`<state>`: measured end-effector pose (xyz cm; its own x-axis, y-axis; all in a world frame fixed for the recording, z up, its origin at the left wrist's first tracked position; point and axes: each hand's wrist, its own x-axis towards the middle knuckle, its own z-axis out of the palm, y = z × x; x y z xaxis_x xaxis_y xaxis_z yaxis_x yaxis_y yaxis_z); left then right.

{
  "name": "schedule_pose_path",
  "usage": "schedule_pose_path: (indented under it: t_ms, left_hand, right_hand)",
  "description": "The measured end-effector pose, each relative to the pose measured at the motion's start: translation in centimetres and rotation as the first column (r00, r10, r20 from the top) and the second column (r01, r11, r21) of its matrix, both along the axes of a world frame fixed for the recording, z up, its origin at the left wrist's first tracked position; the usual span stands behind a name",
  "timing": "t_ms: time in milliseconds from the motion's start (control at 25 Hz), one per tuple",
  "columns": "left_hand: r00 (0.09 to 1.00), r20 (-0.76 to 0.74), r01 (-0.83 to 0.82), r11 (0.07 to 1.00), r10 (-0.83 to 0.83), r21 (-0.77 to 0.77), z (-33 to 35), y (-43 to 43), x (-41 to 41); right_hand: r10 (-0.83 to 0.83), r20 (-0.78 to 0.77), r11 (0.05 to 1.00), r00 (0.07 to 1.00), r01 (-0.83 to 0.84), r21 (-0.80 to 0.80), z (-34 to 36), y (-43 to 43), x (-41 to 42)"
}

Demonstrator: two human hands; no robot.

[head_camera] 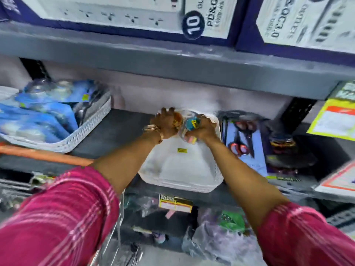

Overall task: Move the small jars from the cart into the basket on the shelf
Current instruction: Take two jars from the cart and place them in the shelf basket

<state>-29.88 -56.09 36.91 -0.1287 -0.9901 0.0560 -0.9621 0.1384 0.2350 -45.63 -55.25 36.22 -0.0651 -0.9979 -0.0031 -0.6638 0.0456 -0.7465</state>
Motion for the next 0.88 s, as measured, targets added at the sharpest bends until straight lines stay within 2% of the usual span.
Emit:
schedule_pose_path:
  t_ms: [80,160,360,560,800,880]
  left_hand:
    - [0.997,0.073,0.000,1.000,0.001,-0.017,-1.1,-1.2,-0.1]
    - [0.994,0.103,0.030,0.998,-0.025,-0.053,-2.2,-1.7,-0.3]
    - [1.000,-0.002,0.006,0.999,-0.006,0.047,-3.9,-2.0,-1.9]
    - [0.999,0.016,-0.035,0.998,0.036,-0.043,-4.5,-1.8,-1.9]
    - [0.964,0.250,-0.095,0.995,0.090,0.009,-4.4,-1.0,-2.3]
    - [0.955,0.284,-0.090,0.996,0.083,0.014,-4.4,-0.8,-2.4]
  right_hand:
    - [-0.008,-0.098,1.000,0.995,0.007,-0.010,-0.9,-1.7,0.3]
    - [0.005,-0.130,0.999,0.991,0.002,0.052,-1.7,-2.8,0.8]
    - [-0.051,-0.290,0.999,0.956,0.046,-0.025,-3.4,-2.9,0.5]
    - [-0.014,-0.343,0.998,0.939,-0.009,-0.066,-4.0,-2.2,0.3]
    - [-0.032,-0.394,0.997,0.918,0.004,-0.072,-4.0,-1.2,0.4]
    - [-0.023,-0.420,0.999,0.907,0.010,-0.033,-3.6,-1.1,0.3]
